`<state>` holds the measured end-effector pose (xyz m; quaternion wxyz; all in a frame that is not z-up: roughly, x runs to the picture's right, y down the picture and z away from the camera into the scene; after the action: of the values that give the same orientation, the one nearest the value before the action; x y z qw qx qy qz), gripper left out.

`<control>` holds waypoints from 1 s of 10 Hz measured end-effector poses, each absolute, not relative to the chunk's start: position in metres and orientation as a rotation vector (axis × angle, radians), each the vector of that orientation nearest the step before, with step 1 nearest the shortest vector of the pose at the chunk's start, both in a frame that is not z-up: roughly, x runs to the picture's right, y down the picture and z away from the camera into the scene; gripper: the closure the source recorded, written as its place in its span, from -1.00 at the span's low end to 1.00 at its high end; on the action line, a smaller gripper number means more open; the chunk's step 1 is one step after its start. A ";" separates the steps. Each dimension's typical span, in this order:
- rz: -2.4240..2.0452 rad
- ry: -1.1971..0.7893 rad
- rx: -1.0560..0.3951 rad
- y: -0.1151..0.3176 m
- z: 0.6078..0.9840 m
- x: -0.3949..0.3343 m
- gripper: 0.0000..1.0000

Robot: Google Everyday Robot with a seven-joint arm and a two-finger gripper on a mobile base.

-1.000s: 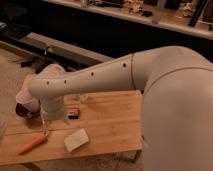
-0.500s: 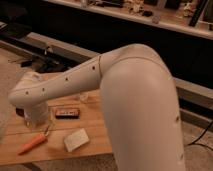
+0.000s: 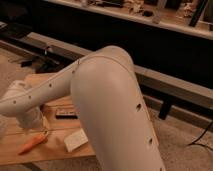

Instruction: Place the pepper on the white sponge

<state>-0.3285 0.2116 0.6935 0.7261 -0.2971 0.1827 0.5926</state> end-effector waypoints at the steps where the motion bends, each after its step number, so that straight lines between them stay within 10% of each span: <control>1: 1.308 0.396 -0.655 0.210 0.694 -0.330 -0.30; 10: 1.300 0.406 -0.665 0.216 0.695 -0.328 -0.30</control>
<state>-0.3283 0.2158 0.6947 0.7265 -0.3016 0.1841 0.5894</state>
